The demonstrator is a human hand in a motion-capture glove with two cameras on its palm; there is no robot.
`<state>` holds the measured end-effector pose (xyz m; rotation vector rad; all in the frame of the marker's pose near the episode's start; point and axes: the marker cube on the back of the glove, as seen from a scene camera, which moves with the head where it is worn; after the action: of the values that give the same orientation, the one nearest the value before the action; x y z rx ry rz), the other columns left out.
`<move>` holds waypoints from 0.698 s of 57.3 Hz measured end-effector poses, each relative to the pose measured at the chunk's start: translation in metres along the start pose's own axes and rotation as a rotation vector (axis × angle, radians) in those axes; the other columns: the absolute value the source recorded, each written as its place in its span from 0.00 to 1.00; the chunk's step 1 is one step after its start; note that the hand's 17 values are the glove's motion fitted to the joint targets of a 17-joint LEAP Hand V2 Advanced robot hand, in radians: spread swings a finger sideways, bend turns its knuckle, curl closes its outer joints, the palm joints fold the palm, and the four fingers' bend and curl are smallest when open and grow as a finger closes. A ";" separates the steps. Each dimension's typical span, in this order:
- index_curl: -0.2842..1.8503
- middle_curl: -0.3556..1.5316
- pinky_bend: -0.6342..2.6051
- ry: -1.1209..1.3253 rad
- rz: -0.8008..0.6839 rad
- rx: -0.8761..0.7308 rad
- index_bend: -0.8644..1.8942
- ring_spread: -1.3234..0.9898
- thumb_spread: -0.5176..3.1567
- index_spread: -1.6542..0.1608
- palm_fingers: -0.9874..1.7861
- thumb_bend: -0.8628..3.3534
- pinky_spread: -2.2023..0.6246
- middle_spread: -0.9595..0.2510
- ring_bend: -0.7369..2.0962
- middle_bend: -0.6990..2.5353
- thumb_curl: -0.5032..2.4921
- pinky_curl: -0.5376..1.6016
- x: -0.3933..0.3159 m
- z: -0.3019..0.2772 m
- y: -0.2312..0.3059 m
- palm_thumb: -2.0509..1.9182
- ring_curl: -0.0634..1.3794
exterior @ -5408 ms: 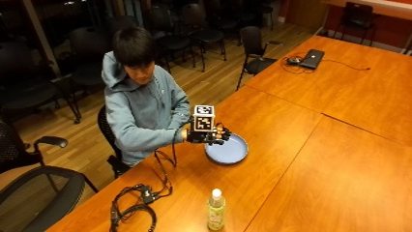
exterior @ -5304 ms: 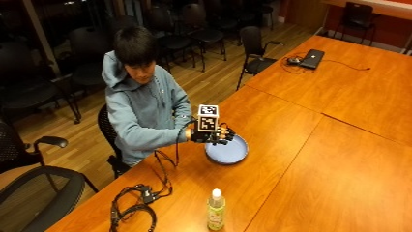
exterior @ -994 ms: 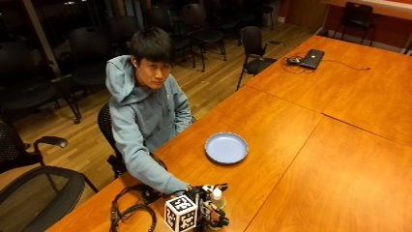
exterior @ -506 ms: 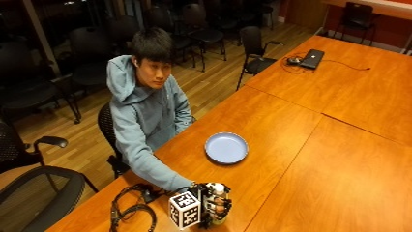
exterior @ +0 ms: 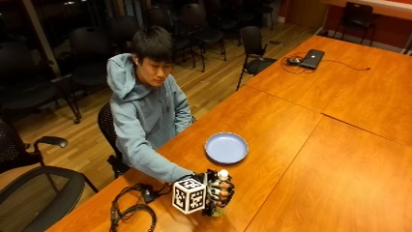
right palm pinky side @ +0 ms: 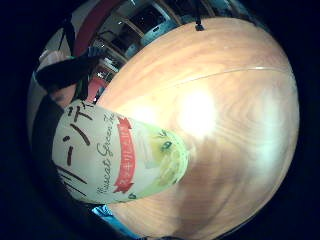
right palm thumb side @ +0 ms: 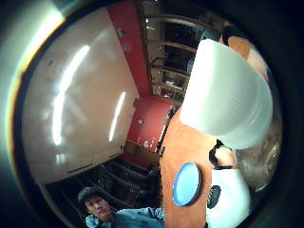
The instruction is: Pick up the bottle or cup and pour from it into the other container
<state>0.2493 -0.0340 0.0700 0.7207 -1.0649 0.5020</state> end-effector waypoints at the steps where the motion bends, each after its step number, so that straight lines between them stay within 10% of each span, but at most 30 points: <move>1: 0.31 0.45 0.34 0.008 -0.006 -0.007 0.37 0.51 0.21 0.87 0.75 0.20 0.74 0.76 0.42 0.28 0.39 0.40 -0.003 0.000 0.000 0.80 0.34; 40: 0.32 0.47 0.33 0.161 -0.172 -0.285 0.37 0.51 0.20 0.87 0.76 0.20 0.73 0.76 0.42 0.28 0.40 0.42 -0.105 0.033 0.031 0.80 0.37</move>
<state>0.1652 -0.0405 -0.0074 0.5047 -0.8922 0.2486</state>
